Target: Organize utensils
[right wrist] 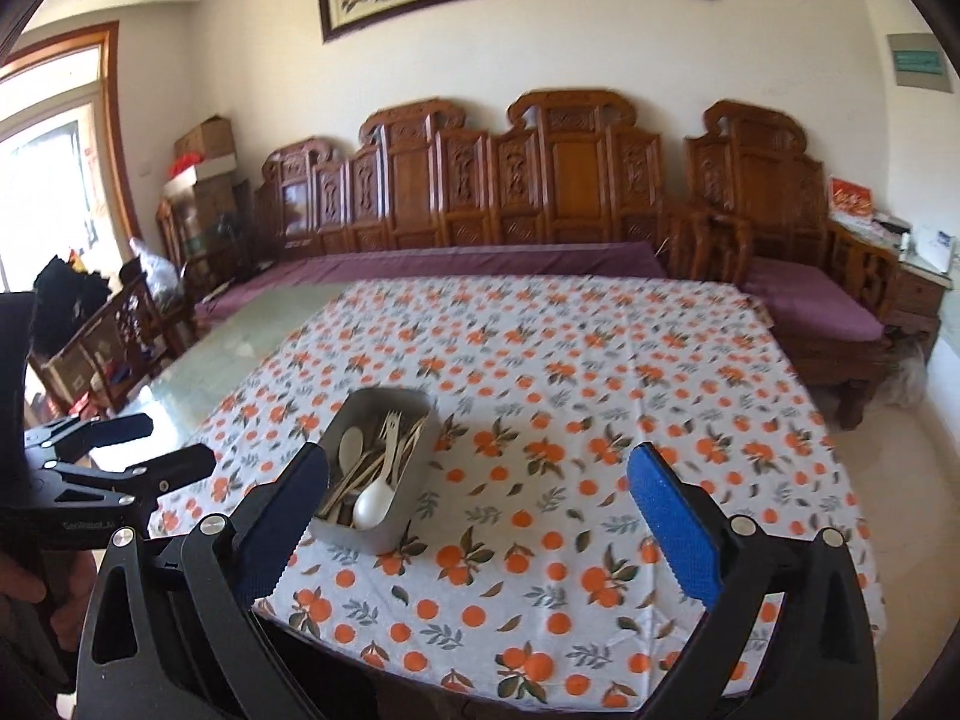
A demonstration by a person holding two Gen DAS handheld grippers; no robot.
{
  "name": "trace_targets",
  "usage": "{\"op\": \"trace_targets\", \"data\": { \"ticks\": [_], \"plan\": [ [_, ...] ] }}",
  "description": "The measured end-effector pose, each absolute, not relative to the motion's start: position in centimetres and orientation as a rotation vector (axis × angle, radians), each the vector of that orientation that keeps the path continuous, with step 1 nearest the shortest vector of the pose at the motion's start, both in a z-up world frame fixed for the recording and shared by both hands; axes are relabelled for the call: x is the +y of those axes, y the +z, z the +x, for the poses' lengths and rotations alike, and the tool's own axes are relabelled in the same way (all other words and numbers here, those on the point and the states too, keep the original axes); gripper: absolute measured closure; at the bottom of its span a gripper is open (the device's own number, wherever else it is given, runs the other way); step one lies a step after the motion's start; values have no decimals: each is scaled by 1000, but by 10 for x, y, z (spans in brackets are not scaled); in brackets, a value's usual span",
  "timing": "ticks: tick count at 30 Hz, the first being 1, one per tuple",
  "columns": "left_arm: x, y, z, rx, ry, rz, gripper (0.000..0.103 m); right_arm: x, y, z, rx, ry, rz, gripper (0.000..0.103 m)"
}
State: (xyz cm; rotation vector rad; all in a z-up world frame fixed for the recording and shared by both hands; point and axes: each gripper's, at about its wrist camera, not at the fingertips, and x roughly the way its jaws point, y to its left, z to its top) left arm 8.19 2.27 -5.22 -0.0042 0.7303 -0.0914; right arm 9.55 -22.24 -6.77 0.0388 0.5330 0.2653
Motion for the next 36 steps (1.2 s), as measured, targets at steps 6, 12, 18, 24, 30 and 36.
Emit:
{"op": "trace_targets", "data": {
  "ticks": [6, 12, 18, 24, 30, 36],
  "plan": [
    [12, -21, 63, 643, -81, 7, 8, -236, -34, 71, 428, 226, 29, 3],
    [7, 2, 46, 577, -82, 5, 8, -242, -15, 59, 367, 206, 17, 3],
    [2, 10, 38, 547, -79, 19, 8, -243, -12, 53, 353, 198, 19, 3],
    [0, 10, 35, 535, -73, 26, 8, -245, -13, 52, 352, 191, 24, 3],
    [1, 11, 34, 526, -76, 12, 8, -245, -14, 51, 353, 188, 24, 3],
    [2, 10, 32, 522, -75, 10, 8, -245, -15, 52, 355, 187, 26, 3]
  ]
}}
